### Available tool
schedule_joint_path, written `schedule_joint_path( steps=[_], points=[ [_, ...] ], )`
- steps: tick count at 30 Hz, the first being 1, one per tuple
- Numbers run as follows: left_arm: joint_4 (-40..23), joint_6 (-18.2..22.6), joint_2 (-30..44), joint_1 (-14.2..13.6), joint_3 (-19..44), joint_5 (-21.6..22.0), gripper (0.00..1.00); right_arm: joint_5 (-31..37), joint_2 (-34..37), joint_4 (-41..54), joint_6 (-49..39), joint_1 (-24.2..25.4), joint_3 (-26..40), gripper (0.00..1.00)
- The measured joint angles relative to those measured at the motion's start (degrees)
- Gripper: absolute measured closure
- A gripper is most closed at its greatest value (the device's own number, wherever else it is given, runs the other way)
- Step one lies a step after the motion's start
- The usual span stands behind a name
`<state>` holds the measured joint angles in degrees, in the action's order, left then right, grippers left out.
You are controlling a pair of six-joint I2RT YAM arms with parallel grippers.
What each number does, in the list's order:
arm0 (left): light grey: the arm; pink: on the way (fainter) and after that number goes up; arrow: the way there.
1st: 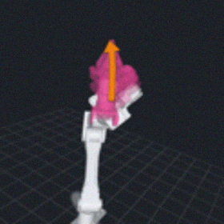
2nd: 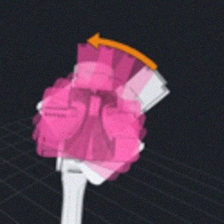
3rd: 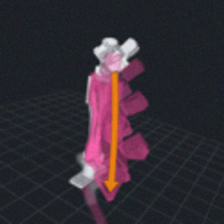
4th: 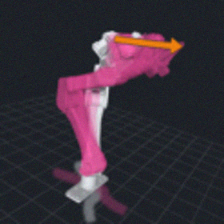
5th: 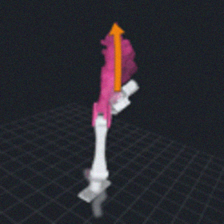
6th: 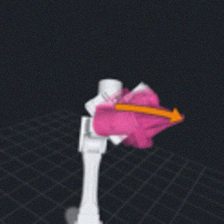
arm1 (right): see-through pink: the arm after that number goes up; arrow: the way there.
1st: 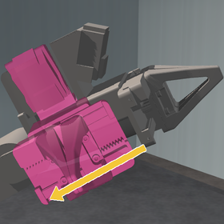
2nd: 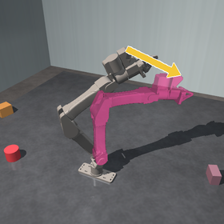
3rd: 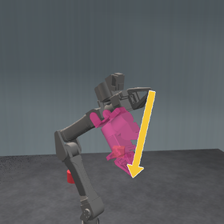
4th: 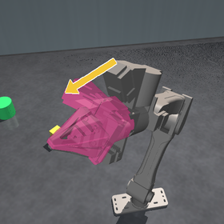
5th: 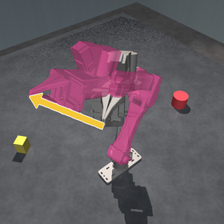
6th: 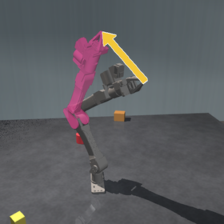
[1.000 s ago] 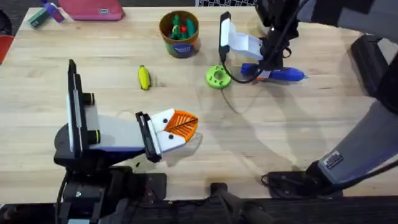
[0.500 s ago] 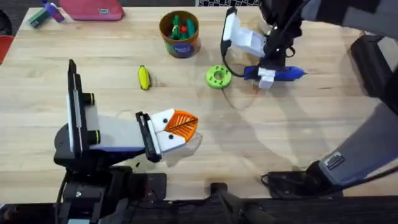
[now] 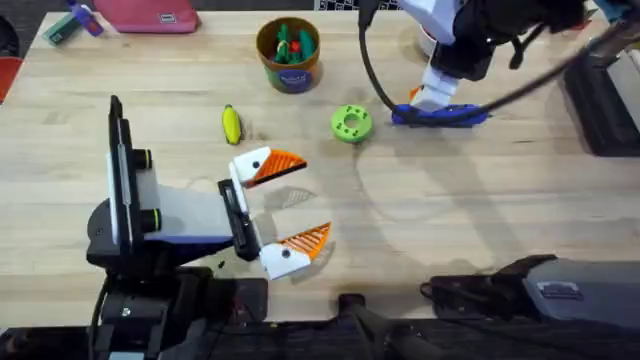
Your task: Pick up the gripper from the table and insert it into the empty holder that is missing its gripper. Then pick up a screw, insert it into the mounting hole, and use the screwdriver to tighten it. Finally, clean up the table by picking up the vegetable and placing it into the bucket.
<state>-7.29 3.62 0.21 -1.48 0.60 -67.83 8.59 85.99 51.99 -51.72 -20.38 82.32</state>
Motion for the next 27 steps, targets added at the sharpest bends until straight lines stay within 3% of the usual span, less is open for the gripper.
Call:
schedule_joint_path(
  steps=[3, 8, 11, 15, 20, 27],
  points=[
    [0.47, -0.73, 0.00, 0.00, -0.02, 0.81, 0.015, -1.58, -3.23, 0.17, 4.39, -2.87, 0.00, 0.009],
    [2.38, -5.59, 0.00, 0.11, 0.00, 5.72, 0.015, -2.68, -8.49, 0.46, 13.09, -8.14, 0.00, 0.009],
    [-0.12, -7.27, 0.00, 0.83, 1.59, 8.97, 0.016, -3.17, -12.56, 0.55, 19.72, -10.91, 0.00, 0.009],
    [-9.86, -7.08, 0.14, 2.71, 9.23, 14.80, 0.016, -3.68, -18.67, 1.02, 29.44, -11.85, 0.00, 0.008],
    [-24.28, -3.08, 5.09, 4.92, 21.74, 22.50, 0.015, -3.70, -26.36, 4.07, 38.01, -11.85, 0.00, 0.008],
    [-37.61, 0.92, 25.90, 5.60, 39.35, 34.90, 0.015, -2.06, -37.35, 4.39, 44.75, -11.85, -7.67, 0.008]
  ],
)
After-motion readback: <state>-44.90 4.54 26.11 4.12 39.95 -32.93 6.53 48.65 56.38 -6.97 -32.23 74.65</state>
